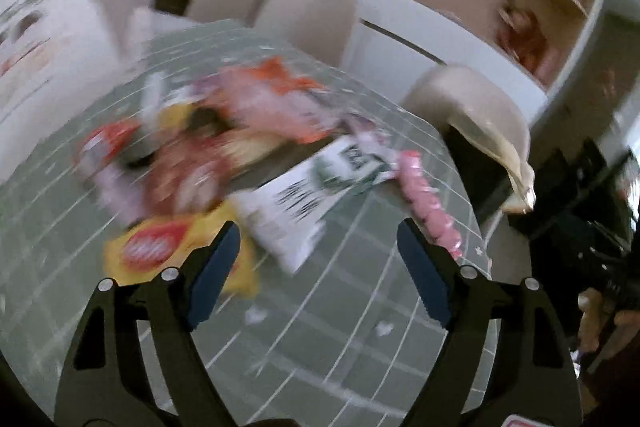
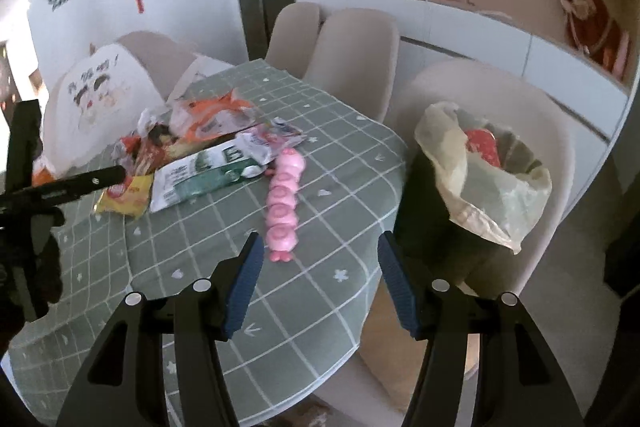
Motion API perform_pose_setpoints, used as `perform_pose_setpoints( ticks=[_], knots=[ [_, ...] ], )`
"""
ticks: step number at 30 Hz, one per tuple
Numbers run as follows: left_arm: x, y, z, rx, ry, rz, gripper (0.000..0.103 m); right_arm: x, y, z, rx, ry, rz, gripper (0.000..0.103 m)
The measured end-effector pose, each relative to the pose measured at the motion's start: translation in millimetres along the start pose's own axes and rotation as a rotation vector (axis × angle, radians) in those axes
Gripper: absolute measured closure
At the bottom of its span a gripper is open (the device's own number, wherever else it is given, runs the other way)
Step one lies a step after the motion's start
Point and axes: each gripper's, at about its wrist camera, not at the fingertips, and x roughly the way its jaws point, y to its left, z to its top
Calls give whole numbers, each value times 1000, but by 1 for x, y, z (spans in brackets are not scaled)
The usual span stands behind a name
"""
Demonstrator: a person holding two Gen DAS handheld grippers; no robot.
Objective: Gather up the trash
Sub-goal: 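Move both open tools back over the snack pile on the table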
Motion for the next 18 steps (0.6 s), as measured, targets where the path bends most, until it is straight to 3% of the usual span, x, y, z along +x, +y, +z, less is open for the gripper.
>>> perform_pose_setpoints(
  ticks=[7,11,15,18],
  knots=[
    [68,-10,36,150,56,71,26,33,-37,-6,17,17,36,47],
    [68,6,36,36,55,49,26,42,-38,-4,14,33,68,47],
    [28,27,18,-92,-25,72,23,63,-26,6,50,67,122,47],
    [4,51,3,-178,-43,101,22,81,-2,12,46,84,182,47]
  ],
)
